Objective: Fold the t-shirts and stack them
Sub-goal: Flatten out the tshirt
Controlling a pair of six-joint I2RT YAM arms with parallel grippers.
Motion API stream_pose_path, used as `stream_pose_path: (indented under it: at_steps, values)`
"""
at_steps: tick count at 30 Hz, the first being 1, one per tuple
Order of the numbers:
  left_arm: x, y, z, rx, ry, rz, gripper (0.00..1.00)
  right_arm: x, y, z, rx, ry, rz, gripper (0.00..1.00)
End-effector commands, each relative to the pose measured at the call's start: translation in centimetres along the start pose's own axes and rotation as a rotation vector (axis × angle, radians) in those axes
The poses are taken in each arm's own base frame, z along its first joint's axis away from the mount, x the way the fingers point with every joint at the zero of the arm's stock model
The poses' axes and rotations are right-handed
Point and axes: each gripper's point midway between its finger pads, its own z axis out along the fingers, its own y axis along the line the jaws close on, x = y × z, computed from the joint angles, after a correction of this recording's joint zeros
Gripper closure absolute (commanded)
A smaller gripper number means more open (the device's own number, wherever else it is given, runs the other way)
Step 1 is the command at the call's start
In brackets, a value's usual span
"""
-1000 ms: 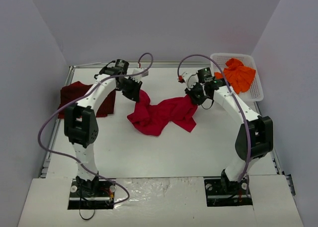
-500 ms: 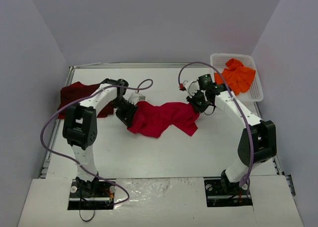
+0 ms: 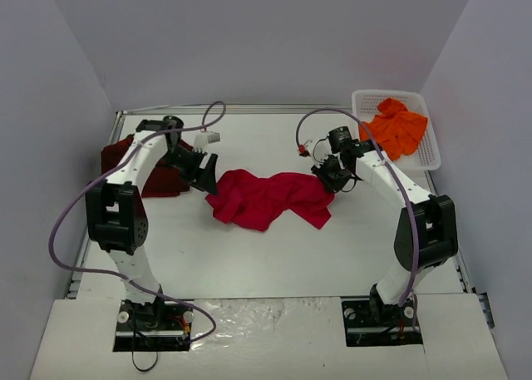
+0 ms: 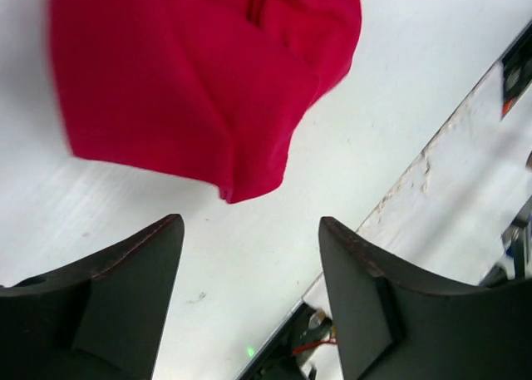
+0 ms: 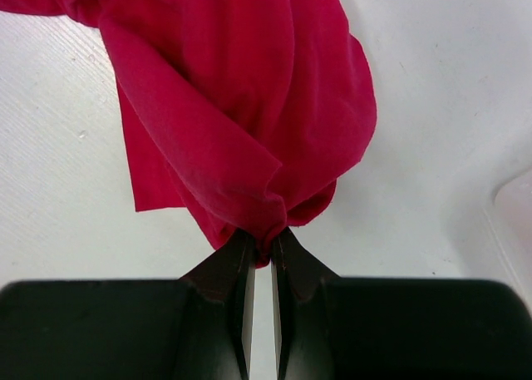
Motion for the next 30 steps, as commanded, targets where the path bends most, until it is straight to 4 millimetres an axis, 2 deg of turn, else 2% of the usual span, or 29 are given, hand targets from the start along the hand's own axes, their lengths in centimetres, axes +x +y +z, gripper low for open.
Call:
stream_pose_path:
  at_steps: [1,3,5,6,10,16,20,21,22,23,27,30]
  values:
    - [-2.6,-1.3,-4.1,0.056,-0.186,0.0,0.33,0.0,-0.2,-0.4,0.001,0.032,-0.01,1.0]
    - [-2.4,0.6,-4.5,0.065,-0.215,-0.085,0.32,0.0,-0.3,-0.2,0.001,0.035,-0.009,1.0]
    - [-2.0,1.0,-4.0,0.126,-0.22,-0.14,0.33,0.1,-0.3,0.1,-0.003,0.042,-0.008,1.0]
    - [-1.6,2.5,-4.2,0.143,-0.231,-0.199,0.33,0.0,-0.3,0.2,-0.004,0.042,-0.008,1.0]
    - [-1.1,3.3,-3.3,0.25,-0.233,-0.284,0.33,0.0,-0.2,0.5,-0.012,0.05,-0.005,1.0]
    - [-1.1,5.0,-1.5,0.298,-0.223,-0.396,0.36,0.3,-0.1,1.1,-0.02,0.065,0.004,1.0]
    - [-1.5,6.9,-0.4,0.237,-0.238,-0.454,0.37,0.4,0.3,1.6,-0.039,0.069,0.015,1.0]
    - [-1.0,7.8,0.1,0.182,-0.225,-0.475,0.36,0.4,0.3,1.6,-0.041,0.07,0.016,1.0]
    - [-1.2,8.6,0.2,0.133,-0.244,-0.473,0.36,0.5,0.4,1.7,-0.044,0.072,0.02,1.0]
    - [-1.6,8.6,0.1,0.13,-0.257,-0.485,0.36,0.5,0.4,1.8,-0.044,0.073,0.022,1.0]
    - [-1.0,10.6,0.9,0.011,-0.244,-0.533,0.36,0.5,0.5,1.9,-0.05,0.073,0.027,1.0]
    - [-0.7,11.2,1.5,-0.019,-0.237,-0.568,0.36,0.3,0.5,2.0,-0.052,0.068,0.028,1.0]
